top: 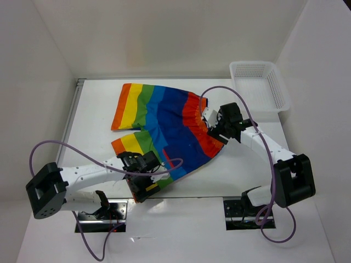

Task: Fold and stack the shorts
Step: Fold the shorts

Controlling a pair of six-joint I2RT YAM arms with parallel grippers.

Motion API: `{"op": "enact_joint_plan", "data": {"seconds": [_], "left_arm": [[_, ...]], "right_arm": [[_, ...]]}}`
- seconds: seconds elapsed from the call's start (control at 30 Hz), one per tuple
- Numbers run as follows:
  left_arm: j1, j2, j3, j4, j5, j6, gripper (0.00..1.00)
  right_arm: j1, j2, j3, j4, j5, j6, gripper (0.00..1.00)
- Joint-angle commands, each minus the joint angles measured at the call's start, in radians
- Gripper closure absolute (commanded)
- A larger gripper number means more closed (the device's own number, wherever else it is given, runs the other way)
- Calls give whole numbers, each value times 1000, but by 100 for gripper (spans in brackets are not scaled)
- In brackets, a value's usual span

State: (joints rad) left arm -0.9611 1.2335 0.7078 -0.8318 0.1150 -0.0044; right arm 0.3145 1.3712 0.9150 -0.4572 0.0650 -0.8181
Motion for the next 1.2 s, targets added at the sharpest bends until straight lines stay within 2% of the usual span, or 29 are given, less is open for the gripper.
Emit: {"op": "enact_joint_plan", "data": {"seconds": [0.0, 0.03, 0.07, 0.17, 0.3, 0.33, 0.4, 0.43, 0.57, 0.6, 0.7, 0.73, 0.83, 0.9, 1.0, 1.03, 1.17], "left_arm": [[-4, 67, -27, 28, 29, 4, 12], [-4, 79, -27, 28, 29, 4, 17], [-4, 92, -27, 42, 29, 4, 27], [-4, 102, -27, 51, 18, 4, 36], [-4, 113, -27, 60, 9, 4, 53], [-4, 113, -27, 60, 9, 4, 70], [-4, 113, -36, 72, 21, 4, 89], [-4, 113, -36, 85, 22, 4, 94], [-4, 113, -36, 98, -29, 4, 98], [-4, 103, -48, 112, -72, 4, 100], [91, 93, -45, 140, -236, 4, 100], [167, 93, -27, 116, -245, 4, 100], [261, 74, 53, 60, -167, 4, 100], [262, 46, 53, 49, -156, 4, 100], [262, 37, 62, 39, -147, 4, 100], [262, 37, 62, 39, -147, 4, 100], [262, 37, 62, 39, -158, 4, 100]], "right_arm": [[6, 2, 1, 9, 15, -62, 14], [6, 2, -8, 9, 15, -62, 14], [6, 2, -8, -1, 15, -62, 14], [6, 22, -8, -1, 4, -62, 14], [6, 31, 1, 18, 4, -52, 14], [6, 31, 11, 18, 4, -52, 14], [6, 40, 22, 18, 4, -52, 14], [6, 40, 22, 18, 4, -52, 14], [15, 40, 31, -46, -31, -105, 17], [15, 31, 21, -46, -45, -119, 17], [24, -18, -1, -63, -96, -193, 18], [24, -35, -11, -63, -134, -216, 23], [76, -101, -85, -43, -160, -291, 30], [113, -122, -128, -32, -175, -335, 30], [188, -136, -151, -32, -195, -363, 22], [201, -136, -151, -32, -205, -363, 16], [244, -103, -171, -18, -192, -372, 11]]}}
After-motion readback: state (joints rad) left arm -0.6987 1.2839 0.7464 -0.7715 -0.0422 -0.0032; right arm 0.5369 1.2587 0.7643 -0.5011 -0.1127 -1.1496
